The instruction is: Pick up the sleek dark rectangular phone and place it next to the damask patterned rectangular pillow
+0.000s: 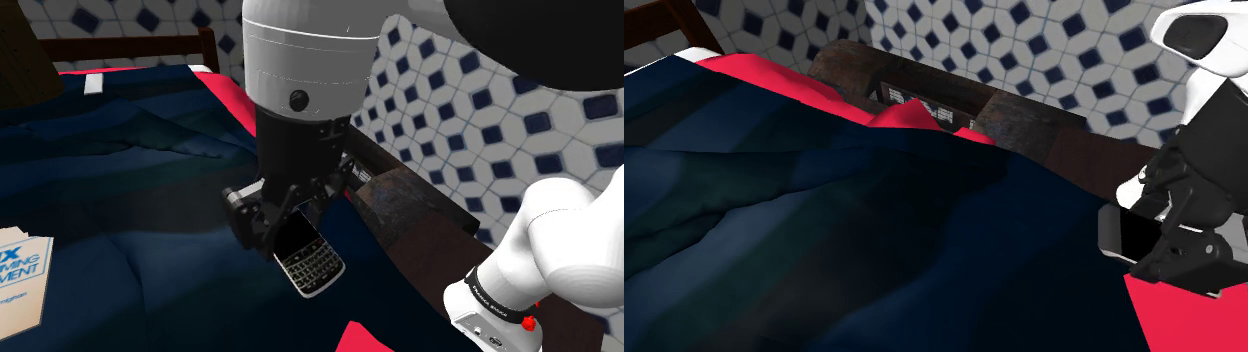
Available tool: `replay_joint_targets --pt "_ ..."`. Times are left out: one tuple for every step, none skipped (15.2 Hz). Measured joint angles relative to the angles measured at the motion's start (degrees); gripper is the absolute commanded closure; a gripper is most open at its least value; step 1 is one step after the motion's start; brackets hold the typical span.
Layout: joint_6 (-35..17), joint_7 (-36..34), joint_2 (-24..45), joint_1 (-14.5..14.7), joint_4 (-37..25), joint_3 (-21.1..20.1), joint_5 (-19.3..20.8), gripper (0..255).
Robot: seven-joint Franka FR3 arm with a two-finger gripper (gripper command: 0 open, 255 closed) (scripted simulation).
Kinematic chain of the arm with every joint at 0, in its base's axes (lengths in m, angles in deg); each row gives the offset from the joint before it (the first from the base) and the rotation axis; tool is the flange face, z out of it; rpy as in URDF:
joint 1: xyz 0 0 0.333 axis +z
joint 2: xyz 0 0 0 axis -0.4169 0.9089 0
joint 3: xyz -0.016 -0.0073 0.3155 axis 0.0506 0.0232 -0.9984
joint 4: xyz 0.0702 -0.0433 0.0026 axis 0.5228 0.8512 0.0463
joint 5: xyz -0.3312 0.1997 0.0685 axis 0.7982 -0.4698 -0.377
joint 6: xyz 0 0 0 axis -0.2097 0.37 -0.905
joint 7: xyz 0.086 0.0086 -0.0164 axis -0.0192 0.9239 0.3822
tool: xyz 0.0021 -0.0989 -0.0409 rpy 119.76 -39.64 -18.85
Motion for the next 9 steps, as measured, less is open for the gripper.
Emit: replay_joint_targets --pt "-0.84 0.11 -0.12 0.05 0.97 -0.05 -0.11 255" --pt "-1.51 0.15 -0.12 0.09 1.63 -0.12 -0.16 255" --pt "-2.27 0.14 0.09 0.09 2.18 -0.26 -0.12 255" --pt "-3.07 0.26 0.05 0.12 3.04 -0.3 -0.19 255" --pt "-3.88 0.21 0.2 0.16 3.69 -0.46 -0.2 255" --pt "-4.55 0.22 0.35 0.17 4.22 -0.57 -0.18 255" --pt "-5.36 0.26 0.38 0.21 5.0 -0.67 -0.24 255" --pt "-6.11 0.3 0.34 0.27 5.78 -0.75 -0.32 255" --pt "-6.94 0.43 0.44 0.27 6.54 -0.8 -0.34 255"
